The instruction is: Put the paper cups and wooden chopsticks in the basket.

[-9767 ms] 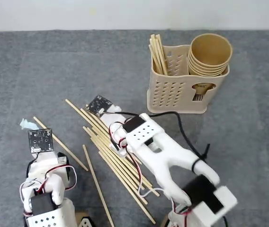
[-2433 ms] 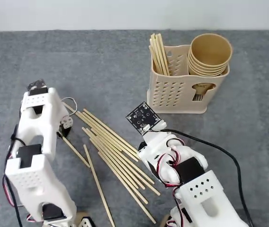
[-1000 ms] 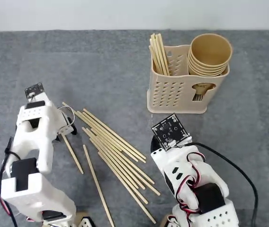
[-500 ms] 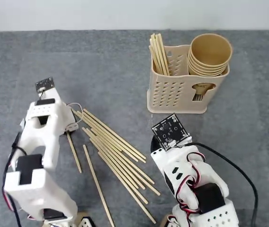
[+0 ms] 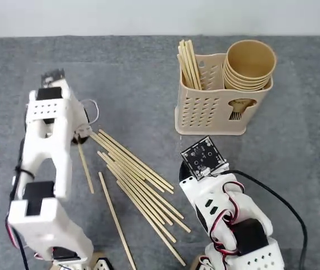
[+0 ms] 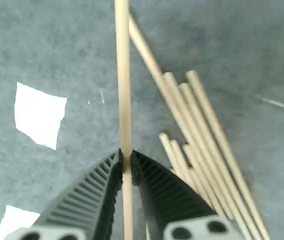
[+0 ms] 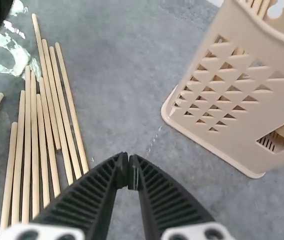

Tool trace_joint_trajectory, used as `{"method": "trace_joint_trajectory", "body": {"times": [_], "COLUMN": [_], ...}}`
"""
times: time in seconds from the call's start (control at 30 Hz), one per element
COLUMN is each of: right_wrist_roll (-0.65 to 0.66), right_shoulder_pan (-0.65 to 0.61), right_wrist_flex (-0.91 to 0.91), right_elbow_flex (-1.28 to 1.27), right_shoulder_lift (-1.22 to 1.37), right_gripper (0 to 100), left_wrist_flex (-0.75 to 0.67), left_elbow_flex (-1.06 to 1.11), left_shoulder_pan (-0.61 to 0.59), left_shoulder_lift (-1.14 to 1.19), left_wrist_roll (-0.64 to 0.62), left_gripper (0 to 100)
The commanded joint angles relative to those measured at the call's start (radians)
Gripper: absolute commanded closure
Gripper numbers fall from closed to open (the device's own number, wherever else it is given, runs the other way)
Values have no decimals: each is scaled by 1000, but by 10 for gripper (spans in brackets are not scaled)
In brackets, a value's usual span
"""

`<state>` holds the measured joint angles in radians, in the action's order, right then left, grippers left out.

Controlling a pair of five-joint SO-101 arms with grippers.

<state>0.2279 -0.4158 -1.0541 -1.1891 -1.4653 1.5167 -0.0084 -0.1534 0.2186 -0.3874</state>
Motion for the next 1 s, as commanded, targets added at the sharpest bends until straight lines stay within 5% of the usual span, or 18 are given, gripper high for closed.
{"method": "trace_joint_trajectory", "body": {"times": [0.0, 0.37, 0.97], "right_wrist_roll": [-9, -11, -71], "right_shoulder_pan": [22, 137, 329], "right_wrist_flex": [16, 24, 105], "right_elbow_flex": [8, 31, 29], "right_shoulder_lift": [-13, -13, -13], "right_gripper": [990, 990, 990], "left_wrist_flex": [54, -6, -801], "left_elbow_flex": [-88, -341, -355], "left_shoulder_pan": [31, 158, 466], "left_shoulder_lift": [-146, -242, -210], "left_wrist_roll": [5, -2, -2], "left_gripper": [991, 990, 990]}}
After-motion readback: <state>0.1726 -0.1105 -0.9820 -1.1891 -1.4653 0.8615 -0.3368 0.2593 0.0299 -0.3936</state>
